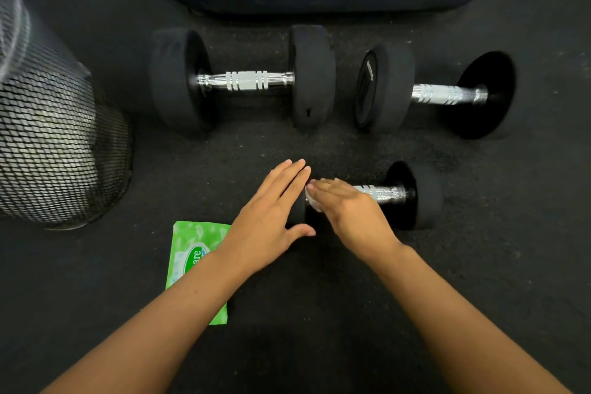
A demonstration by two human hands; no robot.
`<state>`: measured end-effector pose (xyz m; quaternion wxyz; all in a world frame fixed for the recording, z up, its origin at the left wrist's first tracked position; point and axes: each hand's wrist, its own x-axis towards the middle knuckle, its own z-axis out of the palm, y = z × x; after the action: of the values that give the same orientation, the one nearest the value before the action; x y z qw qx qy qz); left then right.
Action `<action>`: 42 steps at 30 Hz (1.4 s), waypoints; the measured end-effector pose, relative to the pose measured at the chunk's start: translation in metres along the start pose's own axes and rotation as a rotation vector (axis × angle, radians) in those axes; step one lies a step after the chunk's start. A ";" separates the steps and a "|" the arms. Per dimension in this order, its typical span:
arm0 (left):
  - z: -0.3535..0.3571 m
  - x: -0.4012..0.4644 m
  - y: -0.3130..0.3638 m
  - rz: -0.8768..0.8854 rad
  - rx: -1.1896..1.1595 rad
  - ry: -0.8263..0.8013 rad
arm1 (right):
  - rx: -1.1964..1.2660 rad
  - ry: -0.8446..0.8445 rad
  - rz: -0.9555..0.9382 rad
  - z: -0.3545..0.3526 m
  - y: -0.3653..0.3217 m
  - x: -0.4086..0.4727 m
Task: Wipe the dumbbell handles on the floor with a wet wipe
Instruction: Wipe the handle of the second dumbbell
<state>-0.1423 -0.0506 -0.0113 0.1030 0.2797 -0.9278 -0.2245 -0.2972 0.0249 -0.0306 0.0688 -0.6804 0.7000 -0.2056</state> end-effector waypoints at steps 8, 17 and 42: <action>0.000 0.000 -0.001 -0.005 -0.003 -0.002 | -0.051 0.196 -0.103 0.017 0.013 -0.018; -0.001 0.001 0.000 -0.010 -0.007 -0.018 | -0.098 0.272 -0.078 0.022 0.010 -0.021; -0.005 0.002 0.001 -0.030 0.000 -0.044 | -0.092 0.143 0.023 0.007 -0.004 -0.005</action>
<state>-0.1426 -0.0524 -0.0064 0.0793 0.2886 -0.9255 -0.2322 -0.2904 0.0287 -0.0358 -0.0103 -0.6584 0.7196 -0.2207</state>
